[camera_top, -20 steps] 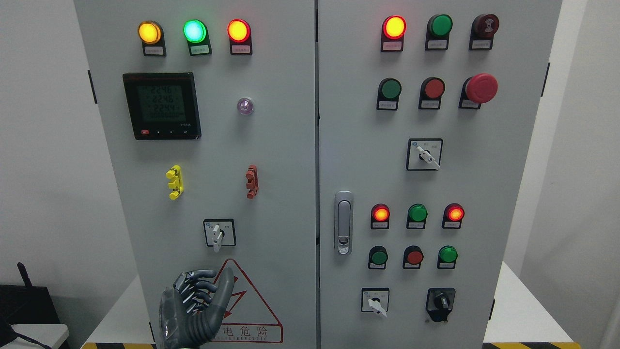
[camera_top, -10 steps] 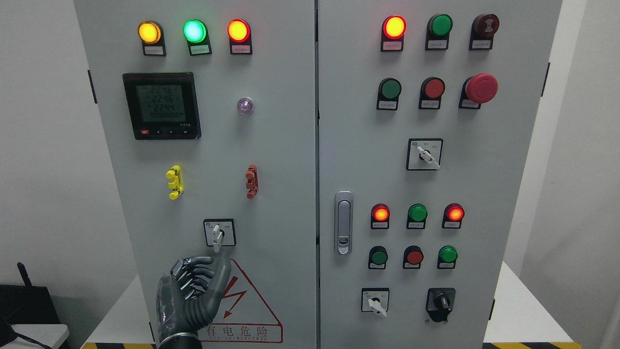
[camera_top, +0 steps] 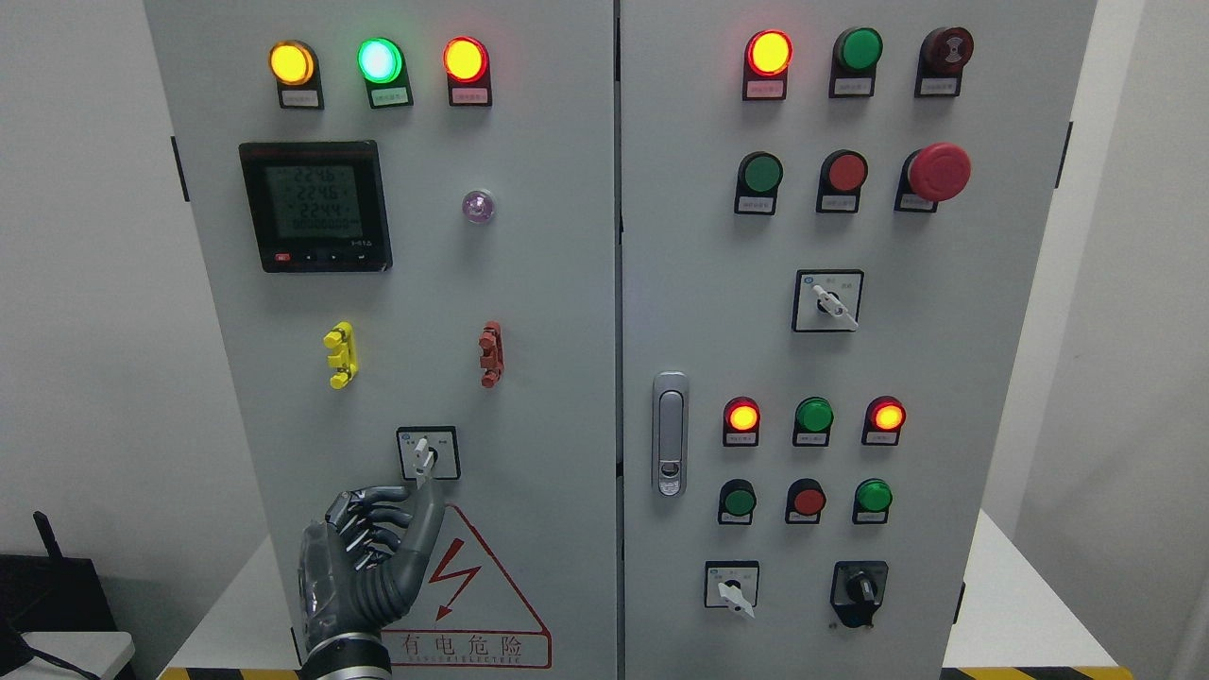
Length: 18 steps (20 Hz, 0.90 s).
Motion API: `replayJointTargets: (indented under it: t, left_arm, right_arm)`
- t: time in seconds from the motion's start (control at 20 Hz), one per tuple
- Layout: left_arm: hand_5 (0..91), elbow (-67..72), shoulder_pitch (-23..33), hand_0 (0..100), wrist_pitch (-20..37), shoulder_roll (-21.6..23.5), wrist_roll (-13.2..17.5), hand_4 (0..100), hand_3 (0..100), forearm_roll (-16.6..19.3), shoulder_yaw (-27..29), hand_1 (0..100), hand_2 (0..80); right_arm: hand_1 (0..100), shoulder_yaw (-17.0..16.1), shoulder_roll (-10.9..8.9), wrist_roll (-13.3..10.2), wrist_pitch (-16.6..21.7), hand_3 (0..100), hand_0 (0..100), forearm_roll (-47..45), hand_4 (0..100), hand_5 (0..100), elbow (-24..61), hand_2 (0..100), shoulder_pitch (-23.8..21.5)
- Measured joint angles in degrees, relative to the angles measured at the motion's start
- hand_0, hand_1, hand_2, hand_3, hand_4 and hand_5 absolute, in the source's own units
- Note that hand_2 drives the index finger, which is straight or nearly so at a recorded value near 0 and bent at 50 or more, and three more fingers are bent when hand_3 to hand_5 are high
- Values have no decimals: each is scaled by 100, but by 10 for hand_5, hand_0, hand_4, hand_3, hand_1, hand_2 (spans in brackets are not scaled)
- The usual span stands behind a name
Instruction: Turn on light switch 1
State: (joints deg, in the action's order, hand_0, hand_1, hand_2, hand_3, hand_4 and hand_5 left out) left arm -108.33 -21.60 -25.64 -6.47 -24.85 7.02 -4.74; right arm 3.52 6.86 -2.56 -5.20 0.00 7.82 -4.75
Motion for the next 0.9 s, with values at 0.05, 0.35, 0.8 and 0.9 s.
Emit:
replayJointTargets:
  t: [0.05,0.35,0.8,0.9]
  left_arm:
    - [775,5,-21,111,-14,-1,0,818,707,0,1,615,489]
    - [774,25,-93,122,-75,-6,-1,818,706,-2,4,615,489]
    - [776,43,-199,156,-225,-10,-1,815,703,-8,-9,595,493]
    - [777,48,-209,164,-247,-10,-1,814,704,-10,-15,588,496]
  right_arm:
    - [389,0,0,0,0,0,120,0,0,0,0,0,0]
    - [389,0,0,0,0,0,120,0,0,0,0,0,0]
    - [389,0,0,0,0,0,120,0,0,0,0,0,0]
    - [389,0,0,0,0,0,120,0,0,0,0,0,0]
